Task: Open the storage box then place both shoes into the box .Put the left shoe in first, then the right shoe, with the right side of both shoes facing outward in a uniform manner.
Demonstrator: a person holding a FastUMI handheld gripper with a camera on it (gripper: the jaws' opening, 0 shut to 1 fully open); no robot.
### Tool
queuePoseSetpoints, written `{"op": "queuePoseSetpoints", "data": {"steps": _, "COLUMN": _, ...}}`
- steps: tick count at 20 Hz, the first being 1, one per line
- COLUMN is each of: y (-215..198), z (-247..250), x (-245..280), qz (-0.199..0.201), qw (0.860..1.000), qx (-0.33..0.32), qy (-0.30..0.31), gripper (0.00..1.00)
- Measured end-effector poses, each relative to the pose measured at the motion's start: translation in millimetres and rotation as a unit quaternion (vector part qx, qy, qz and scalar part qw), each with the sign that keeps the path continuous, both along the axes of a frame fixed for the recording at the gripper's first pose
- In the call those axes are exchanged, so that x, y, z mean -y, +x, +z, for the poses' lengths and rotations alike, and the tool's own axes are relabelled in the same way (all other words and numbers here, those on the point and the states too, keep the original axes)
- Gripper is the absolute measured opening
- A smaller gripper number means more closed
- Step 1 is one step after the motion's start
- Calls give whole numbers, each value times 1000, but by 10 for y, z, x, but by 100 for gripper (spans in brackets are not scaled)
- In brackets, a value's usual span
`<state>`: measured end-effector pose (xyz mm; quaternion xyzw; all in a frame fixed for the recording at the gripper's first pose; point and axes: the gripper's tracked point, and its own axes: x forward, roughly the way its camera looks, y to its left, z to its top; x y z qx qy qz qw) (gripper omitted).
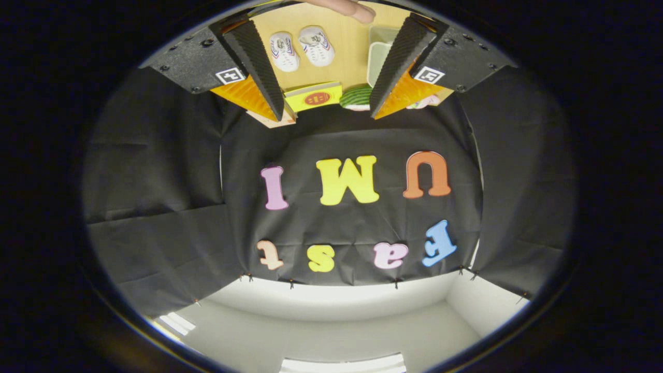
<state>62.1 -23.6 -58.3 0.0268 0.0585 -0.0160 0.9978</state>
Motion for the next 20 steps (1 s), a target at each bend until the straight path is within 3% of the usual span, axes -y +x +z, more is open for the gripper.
{"op": "queuePoseSetpoints", "data": {"steps": 5, "y": 566, "z": -812, "x": 137, "qz": 3, "qw": 994, "qx": -105, "qy": 39, "gripper": 100}}
{"op": "queuePoseSetpoints", "data": {"steps": 11, "y": 1154, "z": -1969, "x": -51, "qz": 84, "qw": 960, "qx": -243, "qy": 111, "gripper": 100}}
{"op": "queuePoseSetpoints", "data": {"steps": 13, "y": 1306, "z": -2289, "x": -180, "qz": 117, "qw": 942, "qx": -278, "qy": 149, "gripper": 99}}
{"op": "queuePoseSetpoints", "data": {"steps": 20, "y": 1640, "z": -2859, "x": -722, "qz": 237, "qw": 852, "qx": -360, "qy": 299, "gripper": 94}}
